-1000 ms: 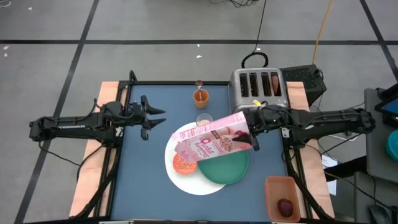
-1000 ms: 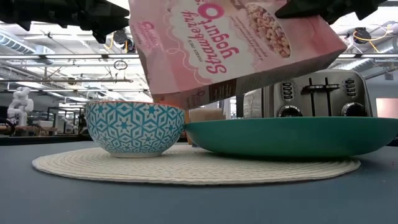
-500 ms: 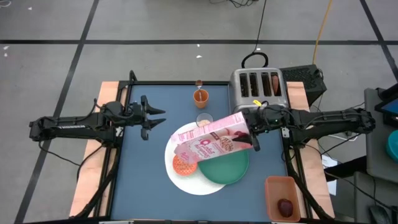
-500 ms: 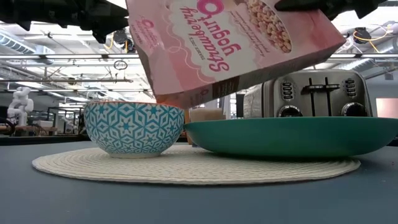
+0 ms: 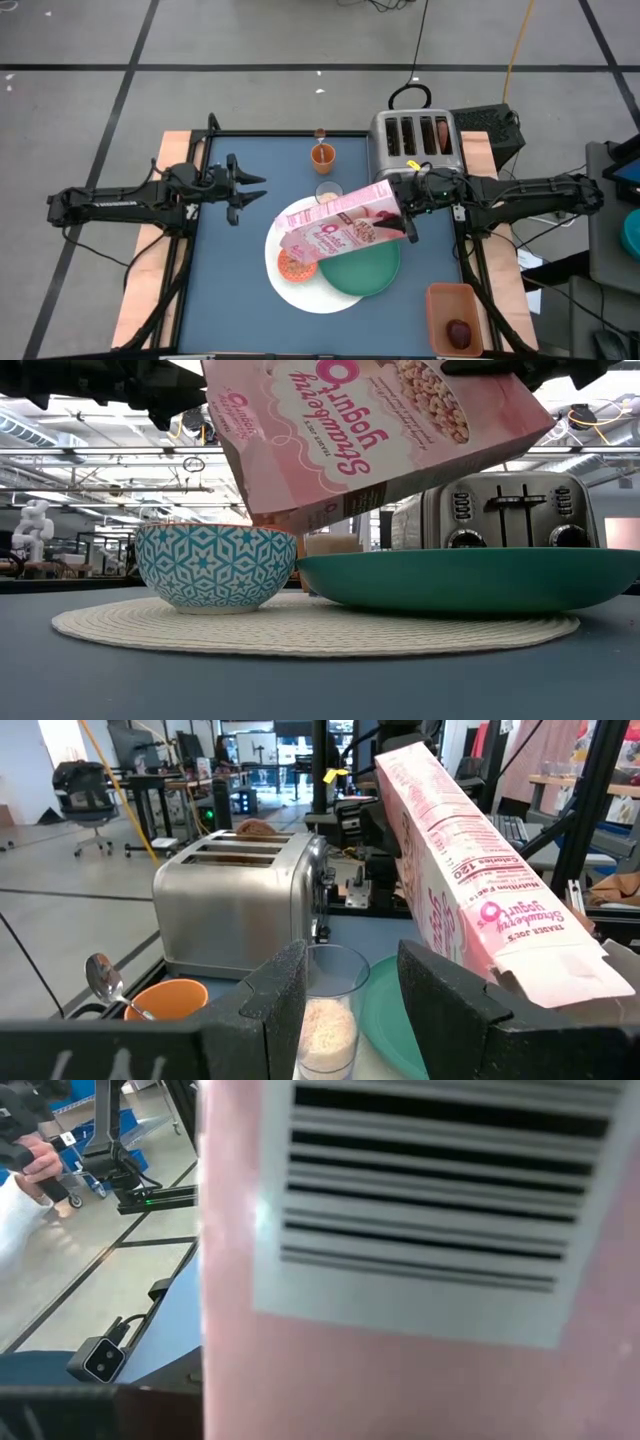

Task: Arrange a breakfast setting
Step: Pour the cereal into the orange bowl

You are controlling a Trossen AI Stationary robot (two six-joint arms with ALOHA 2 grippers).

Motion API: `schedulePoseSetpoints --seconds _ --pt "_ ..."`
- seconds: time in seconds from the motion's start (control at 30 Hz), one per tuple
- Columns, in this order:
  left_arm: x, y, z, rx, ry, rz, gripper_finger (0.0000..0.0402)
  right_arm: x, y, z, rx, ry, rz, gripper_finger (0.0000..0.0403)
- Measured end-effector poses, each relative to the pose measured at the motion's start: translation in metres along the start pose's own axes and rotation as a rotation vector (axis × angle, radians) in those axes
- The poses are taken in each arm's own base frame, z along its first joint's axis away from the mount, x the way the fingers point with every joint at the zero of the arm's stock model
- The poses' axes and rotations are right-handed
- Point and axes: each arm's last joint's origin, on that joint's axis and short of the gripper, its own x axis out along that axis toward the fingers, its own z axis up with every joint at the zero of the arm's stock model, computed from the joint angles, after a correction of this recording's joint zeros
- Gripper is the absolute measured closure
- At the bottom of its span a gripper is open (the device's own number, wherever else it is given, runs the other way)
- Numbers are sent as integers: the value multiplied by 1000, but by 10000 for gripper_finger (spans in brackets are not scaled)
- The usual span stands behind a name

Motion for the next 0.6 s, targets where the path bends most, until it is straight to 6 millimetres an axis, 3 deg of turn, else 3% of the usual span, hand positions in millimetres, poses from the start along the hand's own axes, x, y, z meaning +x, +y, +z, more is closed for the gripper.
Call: schedulePoseSetpoints --seconds 0.27,0.6 --pt "0 0 0 -1 0 0 238 0 0 1 -3 -14 3 151" --pt "0 0 0 -1 0 0 238 0 0 1 -3 -14 3 180"
